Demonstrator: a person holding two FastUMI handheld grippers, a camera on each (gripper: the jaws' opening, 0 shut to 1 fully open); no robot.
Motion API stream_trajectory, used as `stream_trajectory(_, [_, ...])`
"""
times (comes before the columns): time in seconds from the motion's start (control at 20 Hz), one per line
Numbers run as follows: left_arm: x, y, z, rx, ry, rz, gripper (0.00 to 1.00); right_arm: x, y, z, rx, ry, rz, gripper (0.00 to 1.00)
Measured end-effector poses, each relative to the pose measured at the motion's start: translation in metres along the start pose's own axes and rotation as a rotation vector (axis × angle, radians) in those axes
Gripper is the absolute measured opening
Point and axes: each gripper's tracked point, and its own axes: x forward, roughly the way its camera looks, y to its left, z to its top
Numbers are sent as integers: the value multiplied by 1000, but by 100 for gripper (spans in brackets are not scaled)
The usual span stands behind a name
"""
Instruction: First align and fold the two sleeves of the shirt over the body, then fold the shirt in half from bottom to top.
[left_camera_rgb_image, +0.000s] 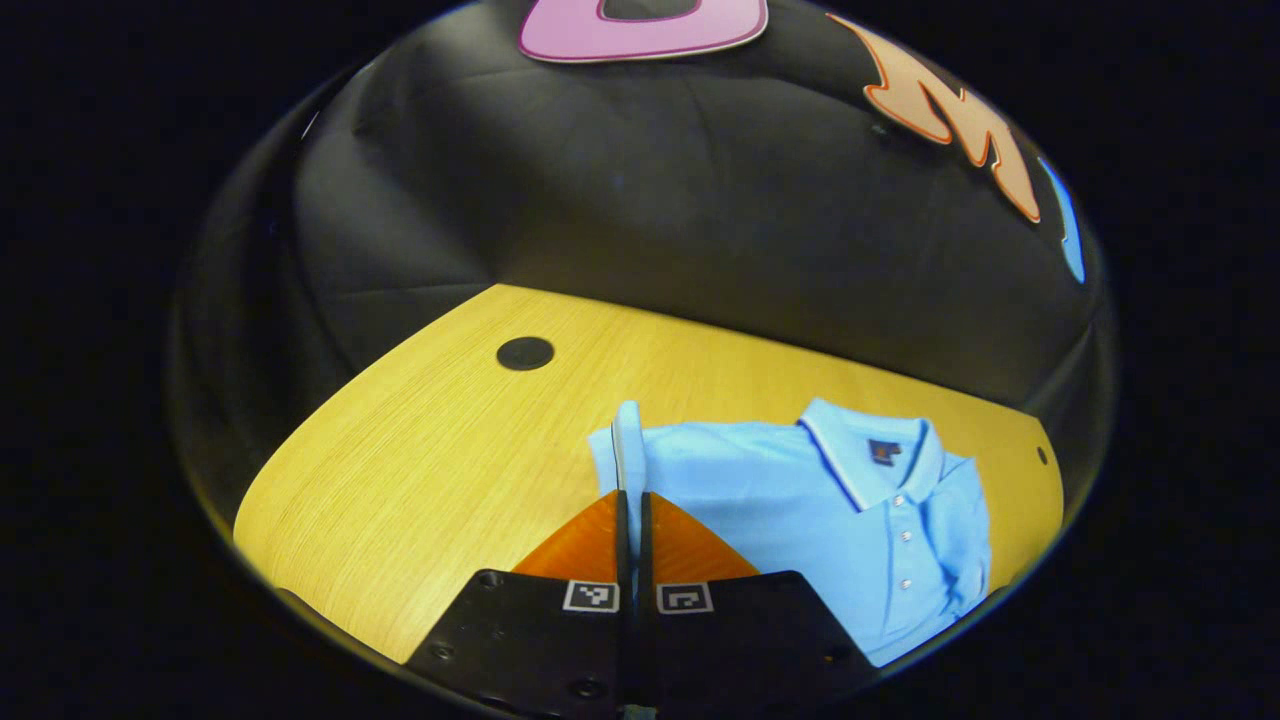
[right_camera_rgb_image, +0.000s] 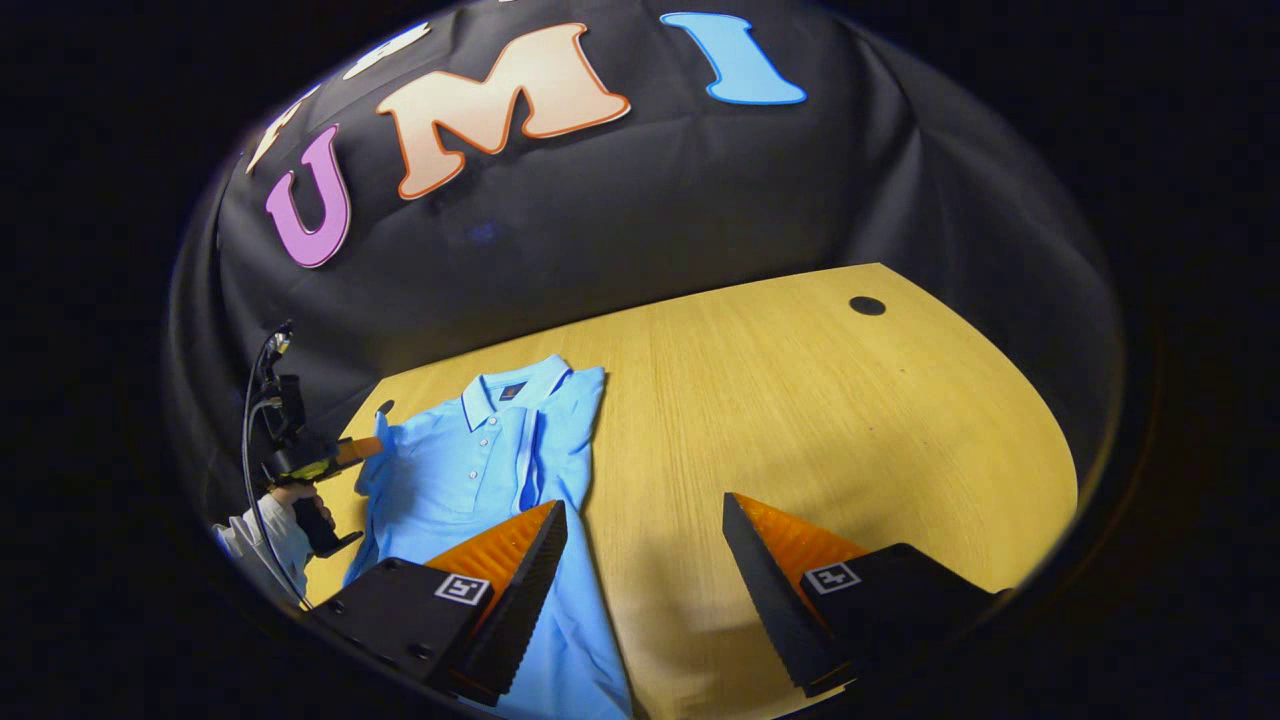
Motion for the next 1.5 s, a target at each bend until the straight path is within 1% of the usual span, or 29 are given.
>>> stream_trajectory(0.1, [-7,-28,9,17,-13,-49,0,-6,-5,0,16,-6,-4,98])
stream_trajectory(0.15, [-9,-40,11,25,-18,-67,0,-11,-8,-1,19,-9,-8,93])
stream_trajectory(0.2, [-11,-53,10,36,-20,-85,0,-13,-9,0,21,-13,-8,98])
stream_trajectory(0.25, [-14,-64,8,49,-15,-100,0,-14,-9,-2,20,-20,-8,98])
stream_trajectory(0.45, [-13,-105,-14,99,20,-148,0,-18,-11,-4,24,-23,-13,98])
stream_trajectory(0.7, [0,-126,-47,157,68,-172,0,-11,-10,-6,40,-23,-25,98])
stream_trajectory(0.75, [2,-132,-51,160,80,-199,0,-9,-10,-6,41,-23,-32,98])
stream_trajectory(0.8, [-1,-140,-59,150,109,-247,1,-7,-11,-6,44,-25,-39,98])
stream_trajectory(0.85, [-6,-145,-64,140,127,-293,34,-5,-8,-6,47,-28,-40,98])
stream_trajectory(0.95, [-14,-142,-58,134,92,-301,99,-5,-2,-4,47,-53,-36,98])
stream_trajectory(1.0, [-22,-137,-54,131,62,-291,93,-8,0,-1,44,-72,-39,98])
stream_trajectory(1.05, [-32,-129,-50,129,37,-276,96,-12,6,0,46,-92,-31,98])
stream_trajectory(1.1, [-47,-124,-47,133,12,-271,96,-18,15,1,40,-111,-6,98])
stream_trajectory(1.15, [-61,-114,-41,149,-22,-251,96,-24,20,0,18,-132,8,98])
stream_trajectory(1.2, [-76,-104,-37,163,-49,-235,96,-31,21,-2,-2,-135,4,98])
stream_trajectory(1.25, [-93,-99,-33,181,-73,-241,96,-41,24,-6,-9,-135,7,98])
stream_trajectory(1.3, [-110,-95,-30,203,-98,-247,96,-52,28,-3,-14,-159,8,98])
stream_trajectory(1.4, [-140,-81,-20,240,-157,-236,96,-75,33,2,-35,-205,17,98])
stream_trajectory(1.5, [-169,-70,-16,255,-193,-235,96,-91,36,-1,-67,-221,22,97])
